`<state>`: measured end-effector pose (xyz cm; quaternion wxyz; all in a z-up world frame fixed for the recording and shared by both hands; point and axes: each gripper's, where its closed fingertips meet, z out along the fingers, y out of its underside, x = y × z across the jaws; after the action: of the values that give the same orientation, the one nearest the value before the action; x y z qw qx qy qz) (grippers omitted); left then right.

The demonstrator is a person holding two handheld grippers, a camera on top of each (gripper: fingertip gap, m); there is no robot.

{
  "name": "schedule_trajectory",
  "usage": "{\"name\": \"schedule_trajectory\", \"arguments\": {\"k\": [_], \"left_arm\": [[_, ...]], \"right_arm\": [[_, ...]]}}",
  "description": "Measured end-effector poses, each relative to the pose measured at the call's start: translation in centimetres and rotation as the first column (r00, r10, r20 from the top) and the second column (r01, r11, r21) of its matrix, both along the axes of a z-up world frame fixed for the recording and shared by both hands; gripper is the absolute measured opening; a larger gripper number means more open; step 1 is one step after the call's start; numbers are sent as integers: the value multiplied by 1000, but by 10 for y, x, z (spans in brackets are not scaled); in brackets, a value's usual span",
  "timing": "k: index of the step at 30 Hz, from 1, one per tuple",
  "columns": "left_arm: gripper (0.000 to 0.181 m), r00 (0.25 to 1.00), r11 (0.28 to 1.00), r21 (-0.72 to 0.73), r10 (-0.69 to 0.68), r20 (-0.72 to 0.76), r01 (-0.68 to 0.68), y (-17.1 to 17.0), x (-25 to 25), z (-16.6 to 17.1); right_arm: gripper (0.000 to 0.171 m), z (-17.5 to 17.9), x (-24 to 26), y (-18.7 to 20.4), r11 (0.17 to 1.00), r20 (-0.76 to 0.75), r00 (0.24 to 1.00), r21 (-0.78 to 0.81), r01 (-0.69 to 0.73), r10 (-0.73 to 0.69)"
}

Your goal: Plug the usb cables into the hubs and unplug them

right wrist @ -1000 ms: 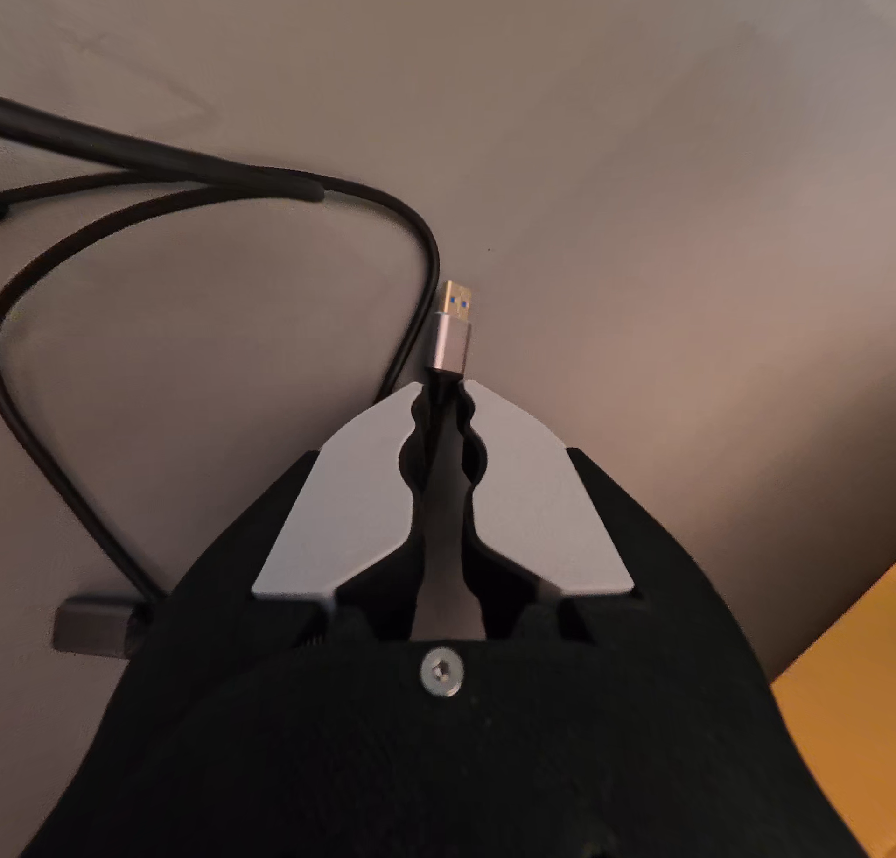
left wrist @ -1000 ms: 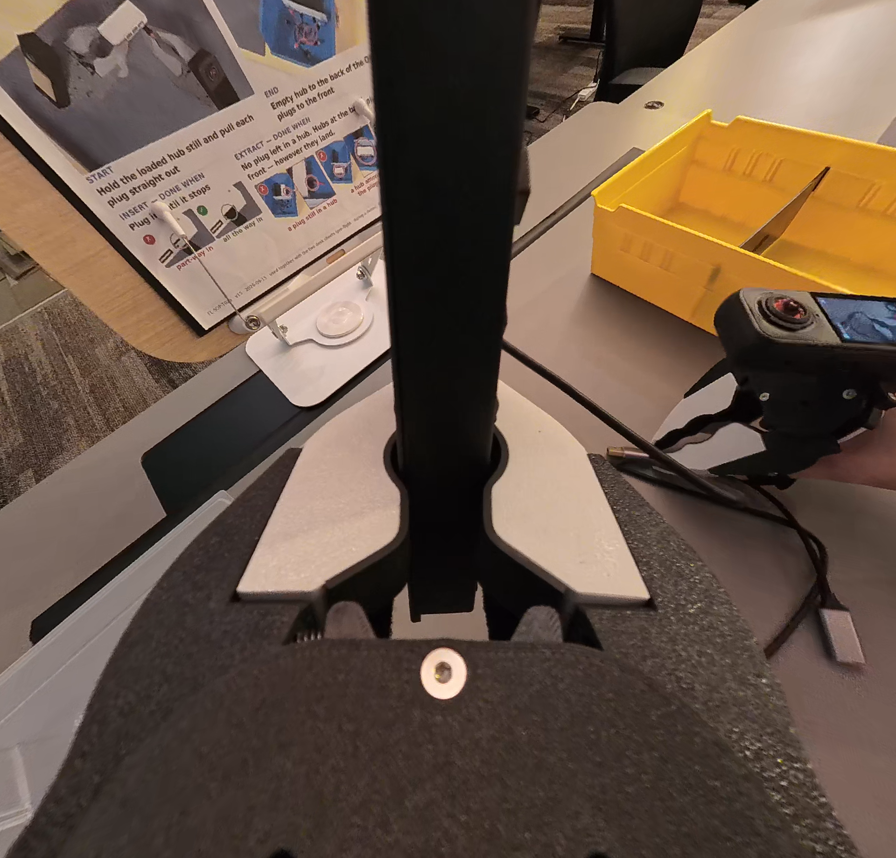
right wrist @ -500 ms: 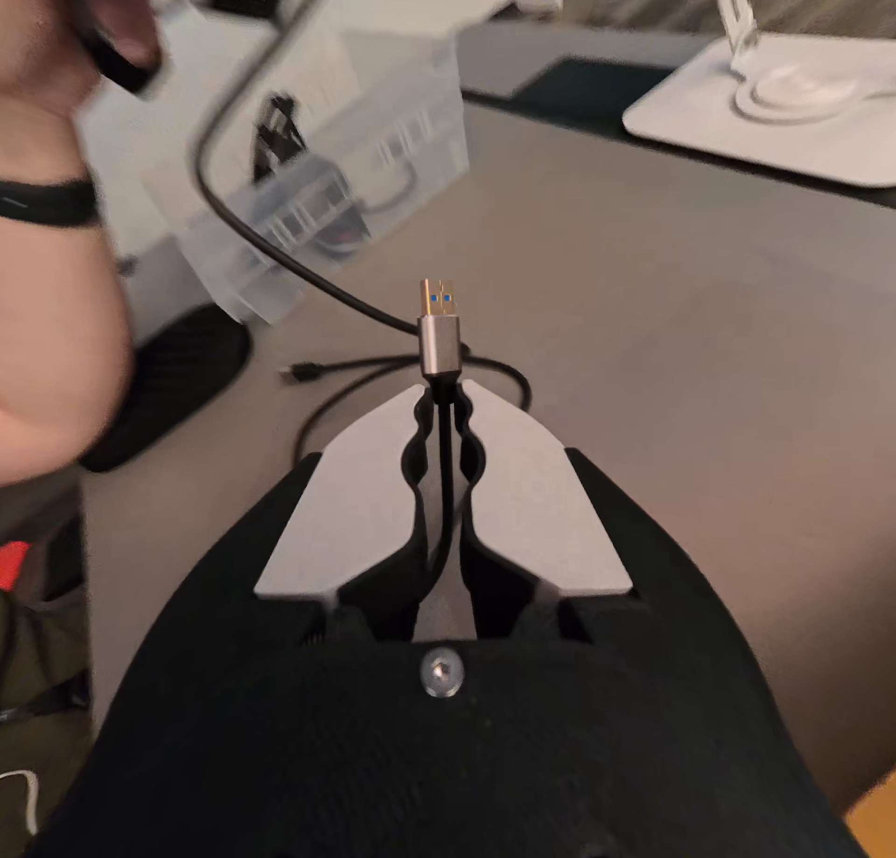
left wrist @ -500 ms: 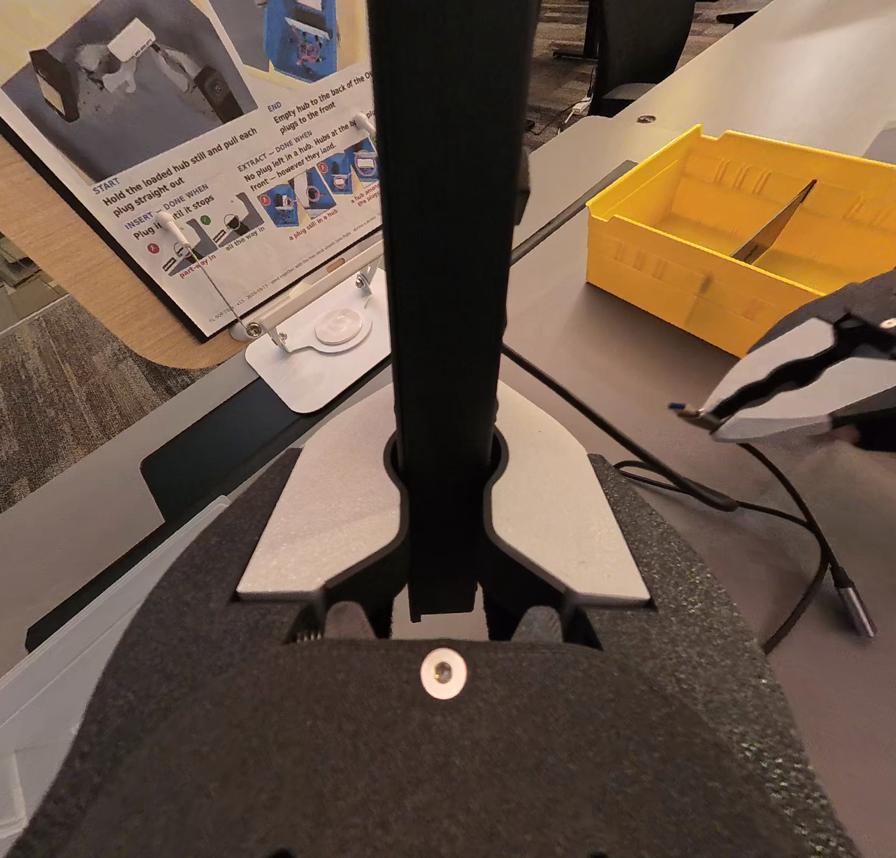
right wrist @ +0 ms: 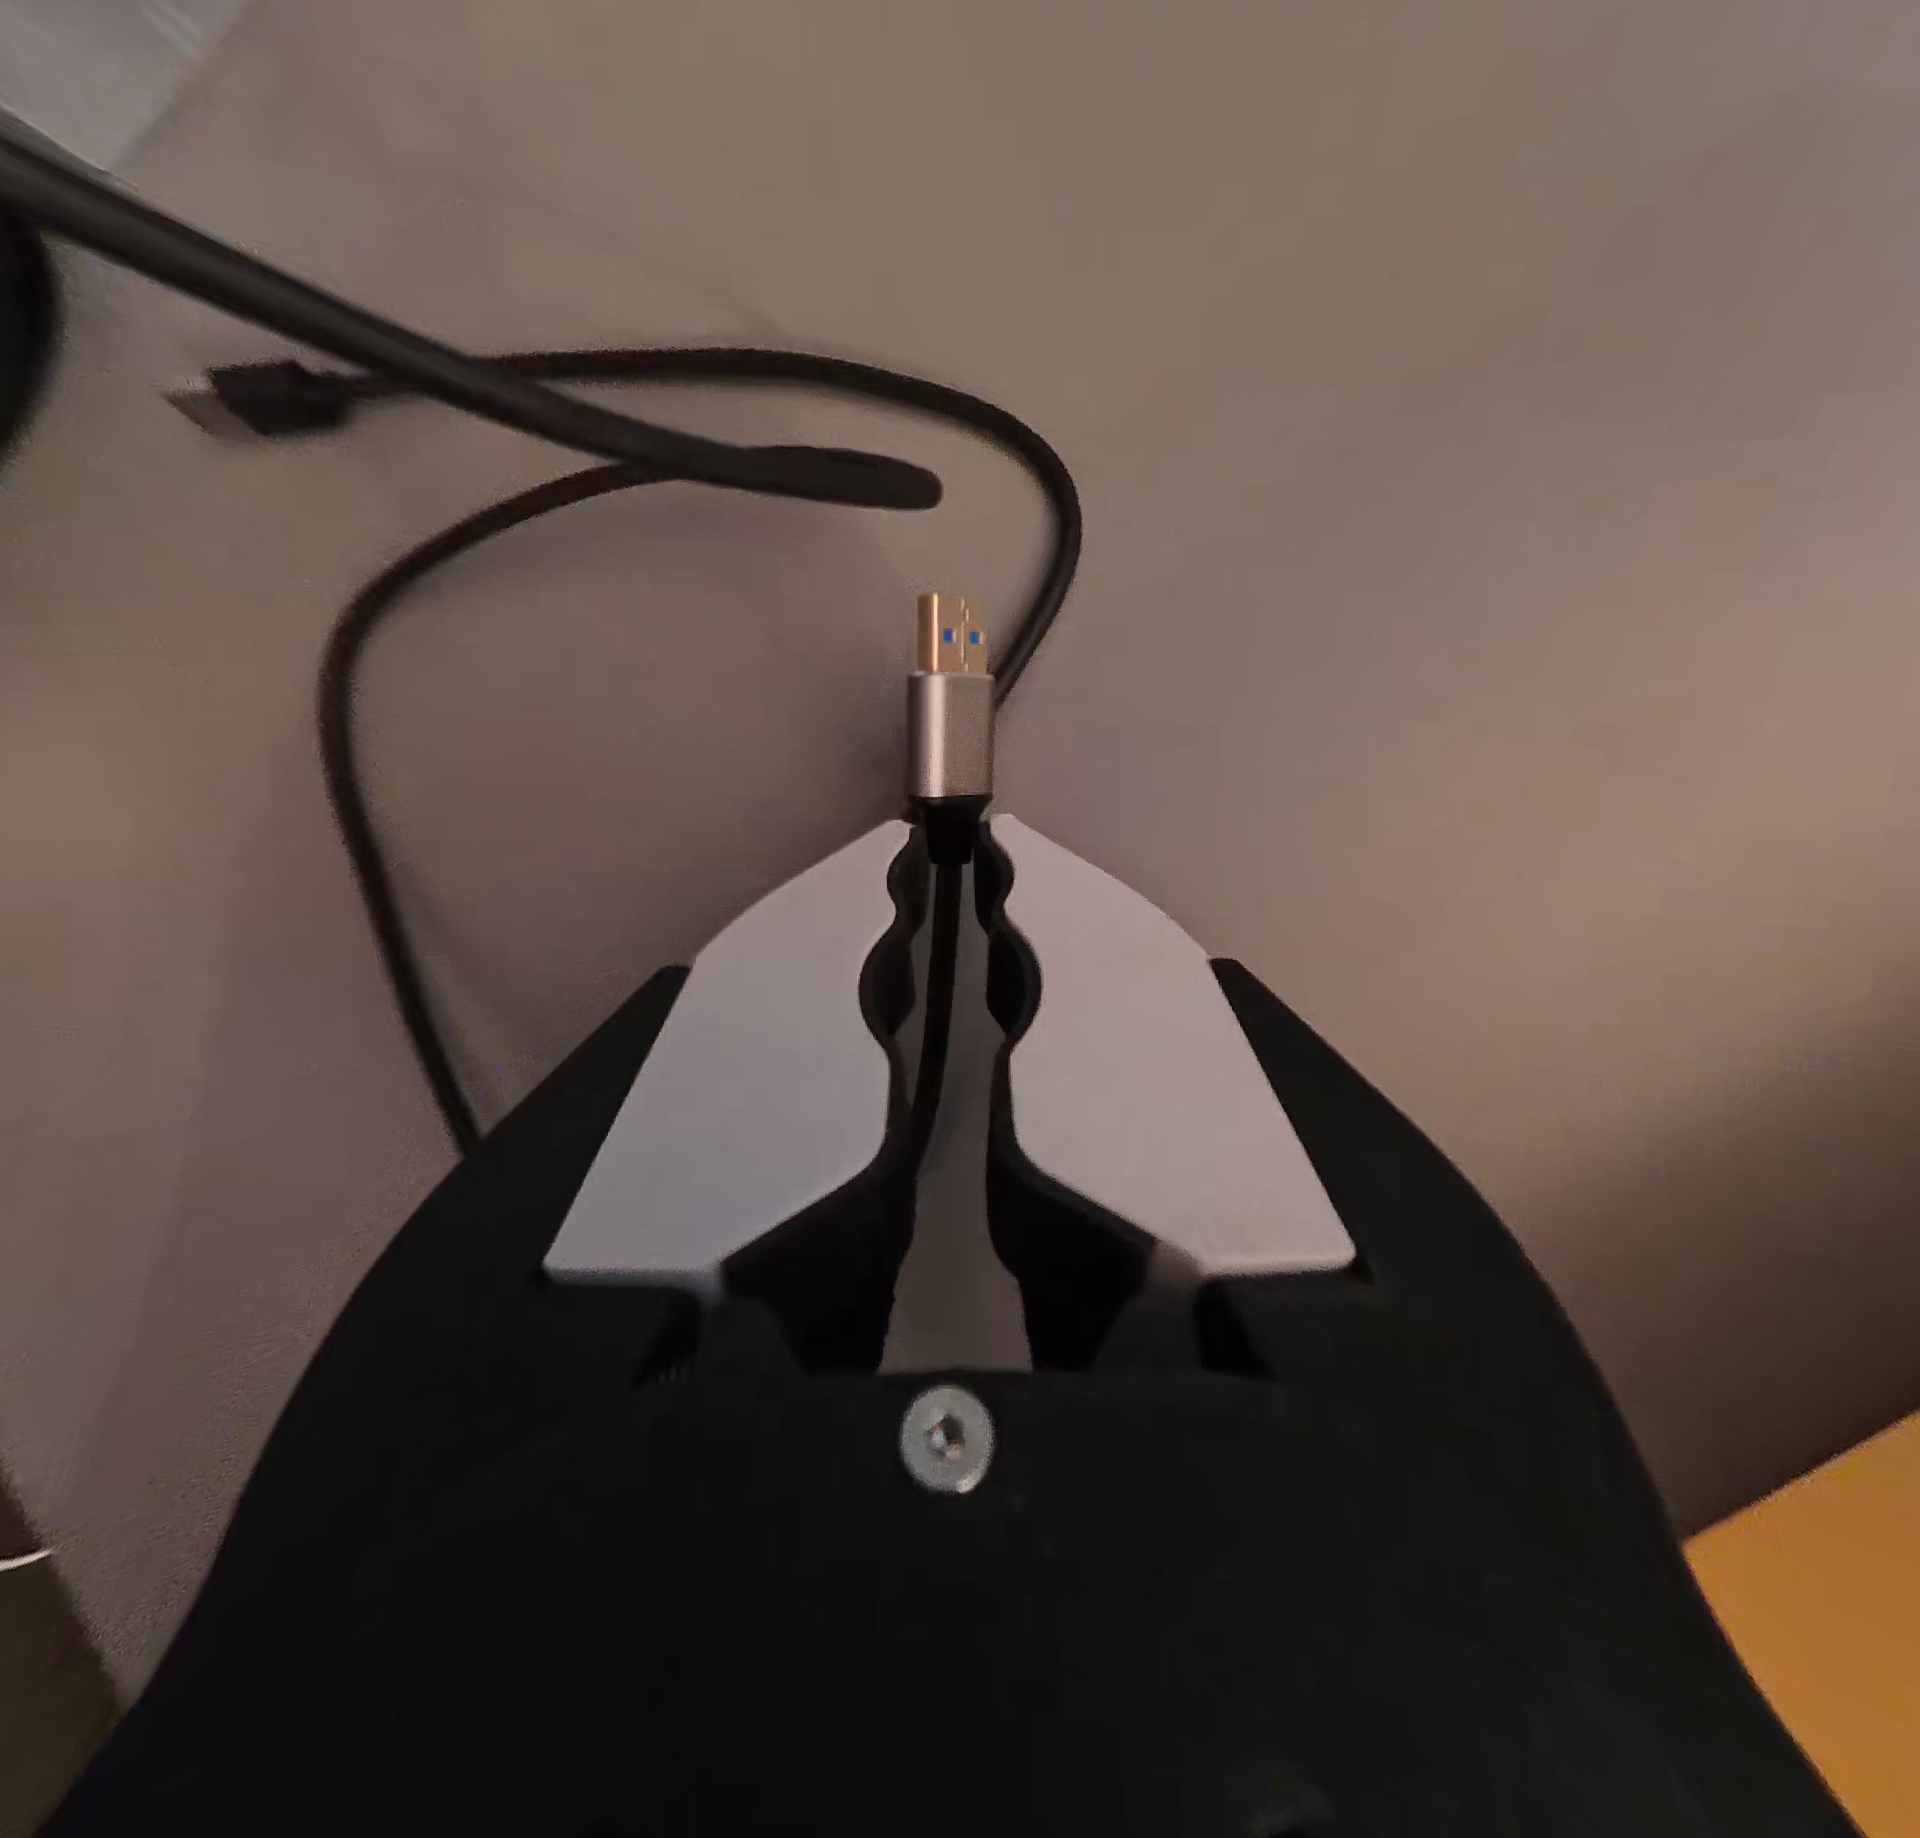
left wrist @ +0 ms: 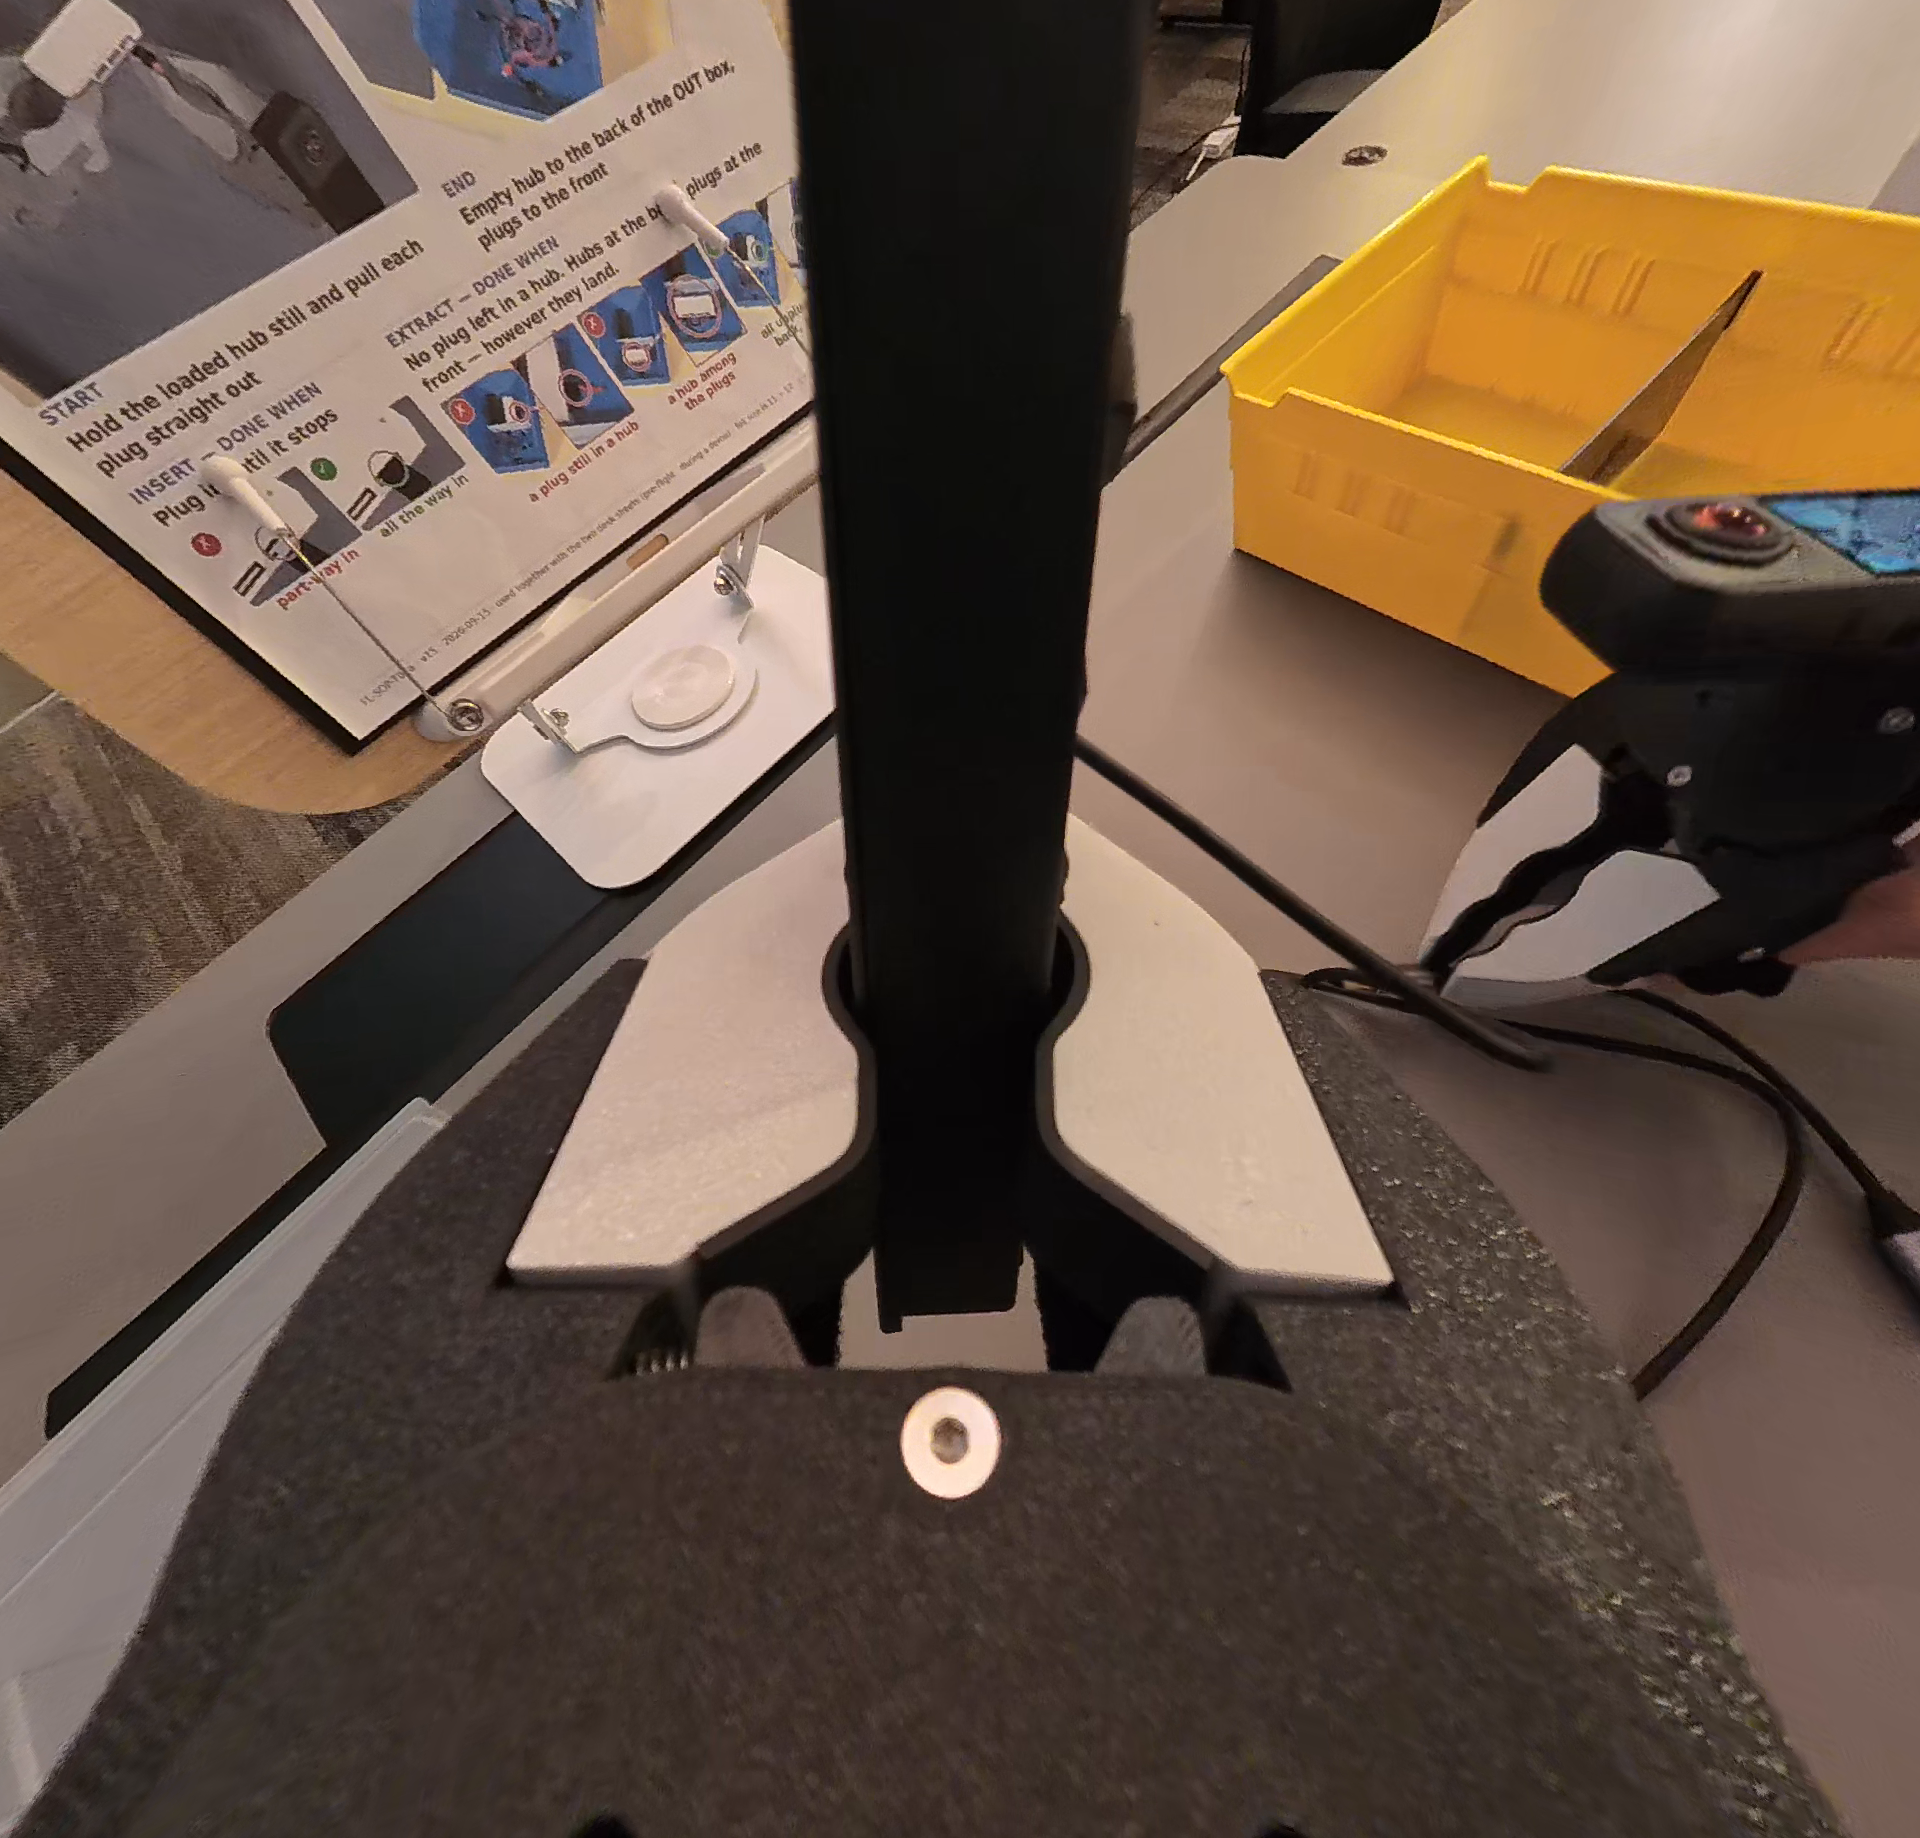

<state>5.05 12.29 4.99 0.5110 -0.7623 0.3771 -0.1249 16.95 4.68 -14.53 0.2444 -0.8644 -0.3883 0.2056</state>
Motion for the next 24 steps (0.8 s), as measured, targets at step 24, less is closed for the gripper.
{"name": "schedule_trajectory", "arguments": {"k": [24], "left_arm": [[26,999,1000,1,11,43,-11,2,-12,8]], "right_arm": [[12,-10,-3,29,946,347,929,325,11,-130]]}}
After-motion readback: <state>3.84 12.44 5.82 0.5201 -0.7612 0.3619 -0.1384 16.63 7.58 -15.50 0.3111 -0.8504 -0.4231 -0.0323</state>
